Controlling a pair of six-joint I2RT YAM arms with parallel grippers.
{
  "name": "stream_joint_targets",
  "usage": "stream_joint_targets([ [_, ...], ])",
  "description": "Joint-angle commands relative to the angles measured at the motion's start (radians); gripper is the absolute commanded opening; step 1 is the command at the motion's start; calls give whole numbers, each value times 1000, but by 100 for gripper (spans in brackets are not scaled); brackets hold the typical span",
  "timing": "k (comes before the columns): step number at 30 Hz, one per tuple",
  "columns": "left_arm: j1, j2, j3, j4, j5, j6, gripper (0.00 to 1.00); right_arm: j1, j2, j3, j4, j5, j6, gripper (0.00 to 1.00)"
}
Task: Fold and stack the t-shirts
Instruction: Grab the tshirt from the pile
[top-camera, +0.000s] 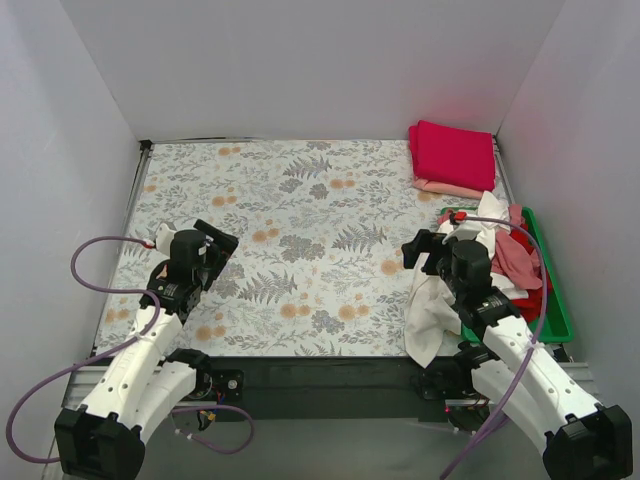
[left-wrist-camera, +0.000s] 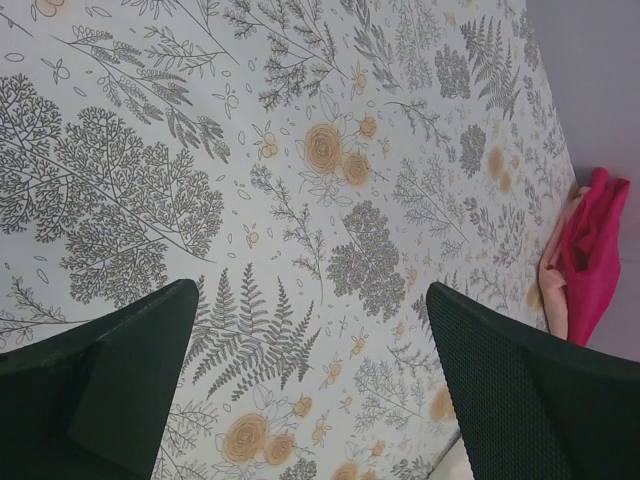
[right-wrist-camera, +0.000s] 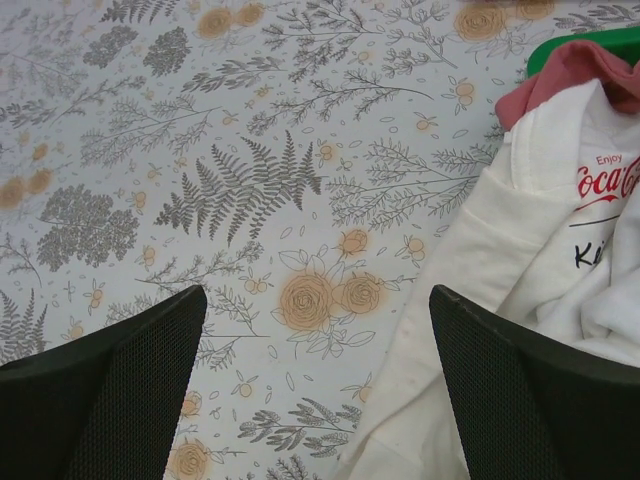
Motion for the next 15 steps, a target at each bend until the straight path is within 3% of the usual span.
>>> stream_joint_targets([
  [1, -1, 6, 44, 33, -13, -3, 98, 4, 11, 81, 36, -29, -25, 98],
  [7, -1, 15, 35, 39, -9, -4, 98, 2, 24, 122, 25, -23, -85, 98],
  [11, -1, 36, 16, 58, 17, 2, 98, 2, 37, 162, -16, 159, -86, 98],
  [15, -1, 79, 15, 85, 72, 26, 98, -56, 172, 334, -272, 236, -56, 98],
])
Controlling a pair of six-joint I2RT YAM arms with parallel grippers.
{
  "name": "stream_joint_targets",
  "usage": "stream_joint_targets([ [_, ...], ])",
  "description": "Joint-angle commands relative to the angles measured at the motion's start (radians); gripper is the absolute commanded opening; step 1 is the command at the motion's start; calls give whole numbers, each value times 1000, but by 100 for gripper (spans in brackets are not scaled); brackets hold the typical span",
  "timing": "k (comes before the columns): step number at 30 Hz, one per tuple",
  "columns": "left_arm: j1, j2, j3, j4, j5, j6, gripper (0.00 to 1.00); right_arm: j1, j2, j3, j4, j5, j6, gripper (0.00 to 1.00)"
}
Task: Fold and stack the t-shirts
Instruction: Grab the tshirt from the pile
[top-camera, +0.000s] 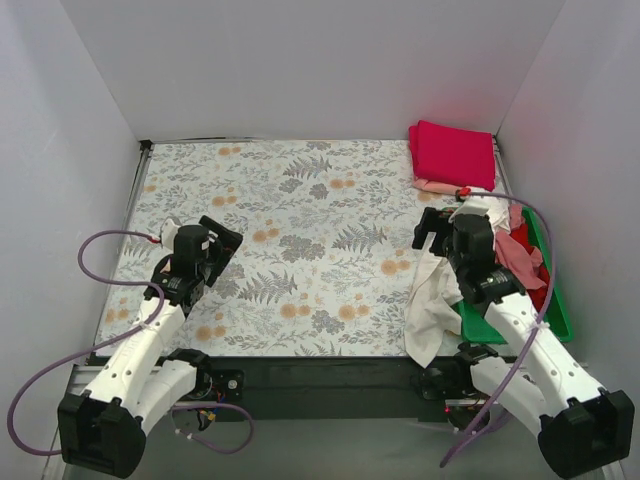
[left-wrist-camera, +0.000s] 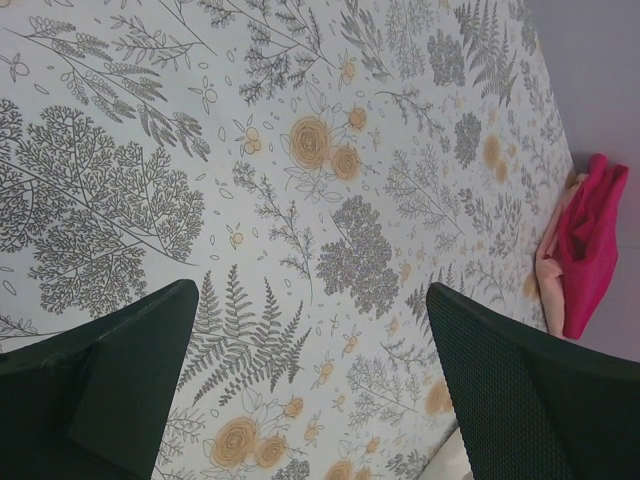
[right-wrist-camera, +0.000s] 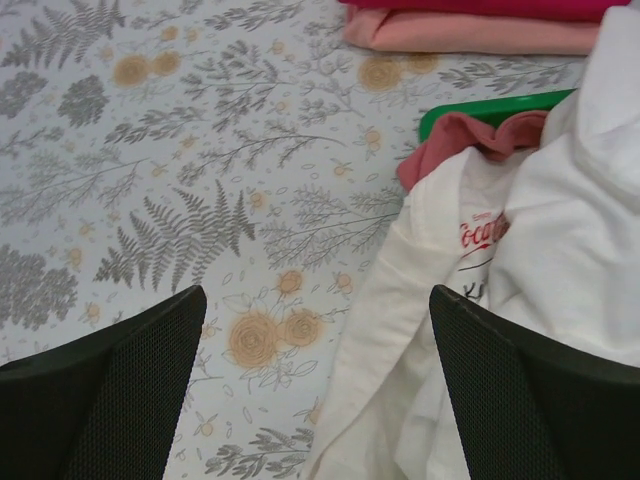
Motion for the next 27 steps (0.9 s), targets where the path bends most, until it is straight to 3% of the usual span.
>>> stream_joint_targets([
  [1, -1, 41, 5, 41, 75, 35, 98, -79, 112, 176, -202, 116, 11, 98],
  [5, -4, 95, 8, 65, 109, 69, 98, -353, 209, 244, -307, -86, 25, 98],
  [9, -7, 124, 16, 71, 122, 72, 98, -462, 260, 245, -306, -93, 6, 98],
  [14, -7, 139, 13, 79, 121, 75, 98, -484, 271, 221, -309, -247, -3, 93],
  [20, -7, 144, 8, 81, 118, 75, 98, -484, 263, 152, -289, -238, -3, 89],
  [23, -7, 149, 8, 81, 121, 77, 98, -484, 295, 138, -263, -234, -3, 82],
  [26, -7, 146, 8, 79, 123, 78, 98, -484, 332, 138, -244, -214, 9, 68],
  [27, -7, 144, 8, 81, 121, 78, 98, -484, 338, 138, -234, -205, 9, 53],
])
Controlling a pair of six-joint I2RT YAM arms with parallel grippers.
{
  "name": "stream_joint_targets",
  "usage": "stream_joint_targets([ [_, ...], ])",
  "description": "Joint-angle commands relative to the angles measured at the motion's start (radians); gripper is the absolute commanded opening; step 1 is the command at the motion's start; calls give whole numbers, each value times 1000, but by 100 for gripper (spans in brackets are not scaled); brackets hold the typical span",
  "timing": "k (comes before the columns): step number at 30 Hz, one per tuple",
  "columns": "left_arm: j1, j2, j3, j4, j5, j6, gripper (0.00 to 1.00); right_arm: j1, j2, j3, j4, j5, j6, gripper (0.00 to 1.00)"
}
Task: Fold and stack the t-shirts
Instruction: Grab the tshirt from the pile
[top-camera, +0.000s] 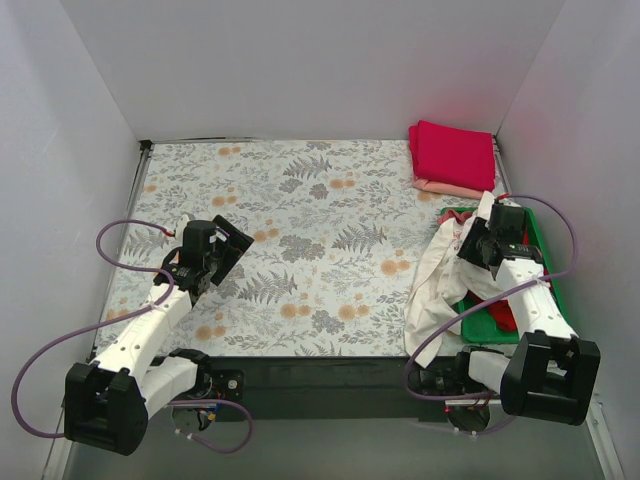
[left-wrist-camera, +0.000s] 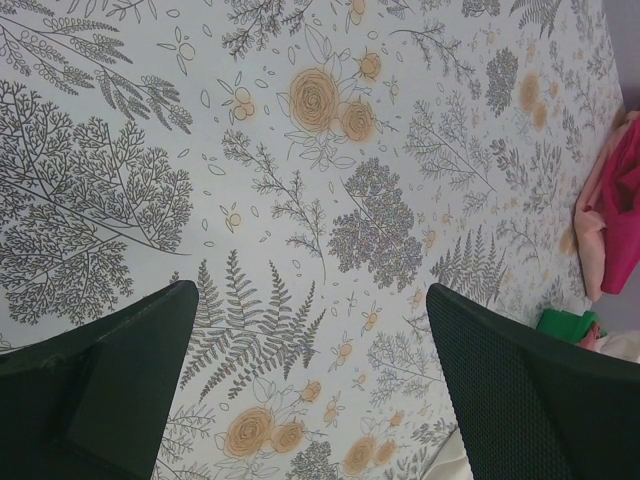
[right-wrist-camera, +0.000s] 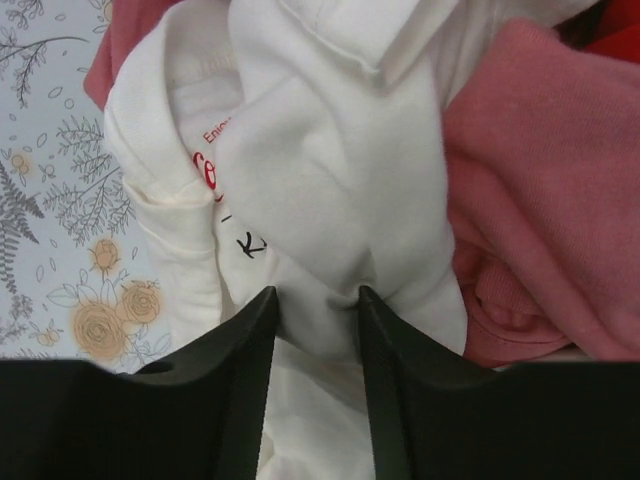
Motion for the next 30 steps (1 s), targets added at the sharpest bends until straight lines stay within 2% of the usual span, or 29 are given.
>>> stream_joint_targets([
  [1, -5, -5, 7, 7, 2, 17, 98, -3, 21, -2, 54, 35, 18, 41],
  [3, -5, -6, 8, 7, 3, 17, 98, -3, 21, 1, 51, 102, 26, 29],
  [6, -5, -9, 7, 6, 5, 18, 98, -5, 18, -1, 53, 174, 29, 26],
  [11, -5, -17, 4, 6, 5, 23, 98, -8, 28, 4, 56, 148, 15, 9],
  [12, -5, -19, 3, 4, 7, 23, 98, -8, 30, 6, 59, 138, 9, 2],
  [19, -5, -35, 8, -2, 8, 23, 98, -8, -40, 48, 111, -20, -54, 1],
  [26, -5, -68, 11, -10, 11, 21, 98, -8, -197, 242, 147, -237, -39, 1],
  [30, -5, -85, 19, -13, 16, 21, 98, -8, -214, 421, 142, -322, -19, 1],
])
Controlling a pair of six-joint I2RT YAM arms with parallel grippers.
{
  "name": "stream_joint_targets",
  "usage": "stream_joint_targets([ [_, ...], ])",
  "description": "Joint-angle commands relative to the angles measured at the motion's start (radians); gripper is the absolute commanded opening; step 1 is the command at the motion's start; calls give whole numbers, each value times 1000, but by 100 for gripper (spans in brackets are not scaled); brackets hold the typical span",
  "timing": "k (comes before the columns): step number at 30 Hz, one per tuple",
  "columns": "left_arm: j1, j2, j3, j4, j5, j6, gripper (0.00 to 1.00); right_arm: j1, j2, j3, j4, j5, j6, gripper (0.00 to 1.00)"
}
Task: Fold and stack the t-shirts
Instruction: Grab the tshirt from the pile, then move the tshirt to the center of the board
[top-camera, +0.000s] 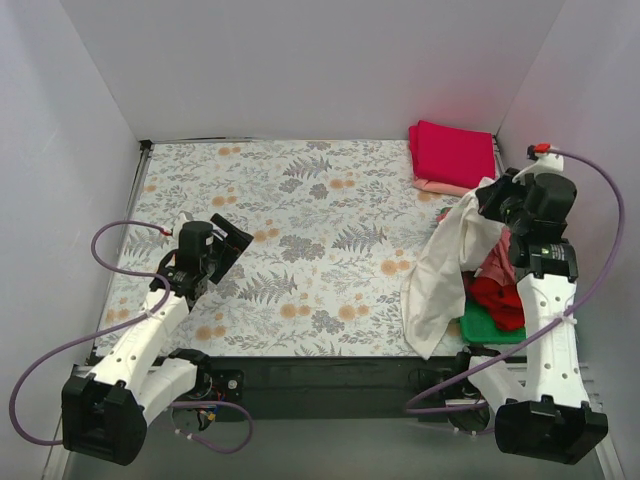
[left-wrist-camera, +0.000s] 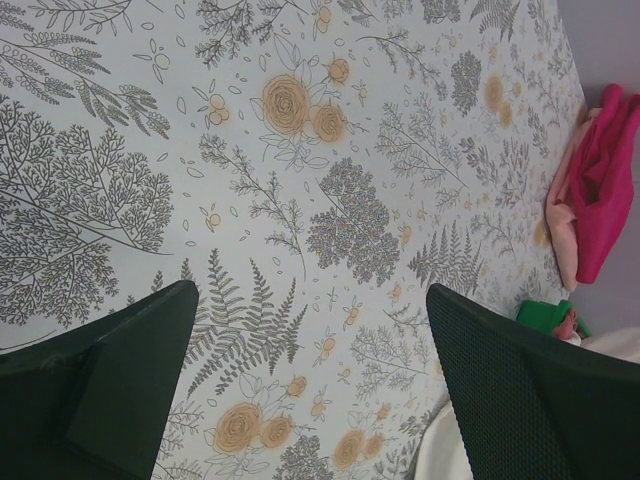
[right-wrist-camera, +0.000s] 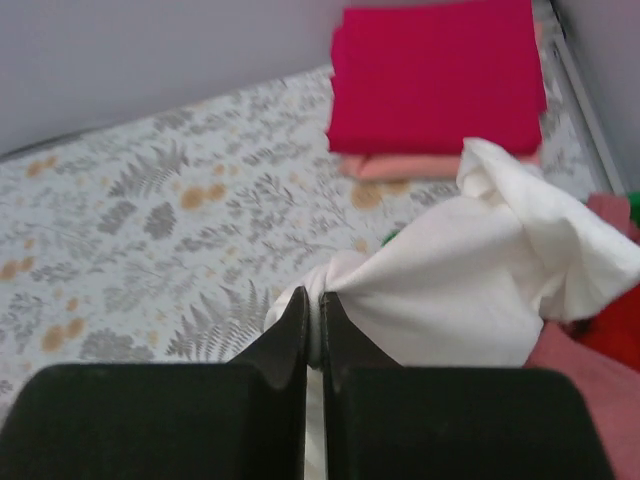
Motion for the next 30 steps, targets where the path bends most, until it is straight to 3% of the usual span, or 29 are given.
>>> stream_joint_targets([
  [1, -5, -35, 25, -20, 10, 10, 98, 0, -22, 188, 98, -157, 21, 1],
  [10, -5, -99, 13, -14, 39, -55, 98, 46, 156, 610, 78, -452, 71, 1],
  [13, -5, -117, -3, -11, 37, -102, 98, 101, 213, 690, 81, -451, 78, 1],
  [18, -5, -125, 10, -15, 56, -76, 98, 305, 328, 874, 82, -418, 68, 1],
  [22, -5, -139, 25, -26, 85, -47, 98, 481, 493, 1037, 79, -394, 58, 1],
  [25, -5, -157, 40, -55, 85, -40, 98, 544, 625, 1172, 82, -388, 71, 1],
  [27, -5, -171, 46, -72, 91, -30, 98, 555, 673, 1209, 84, -386, 100, 1],
  [30, -5, -188, 48, -98, 86, -25, 98, 555, 679, 1111, 82, -293, 108, 1],
])
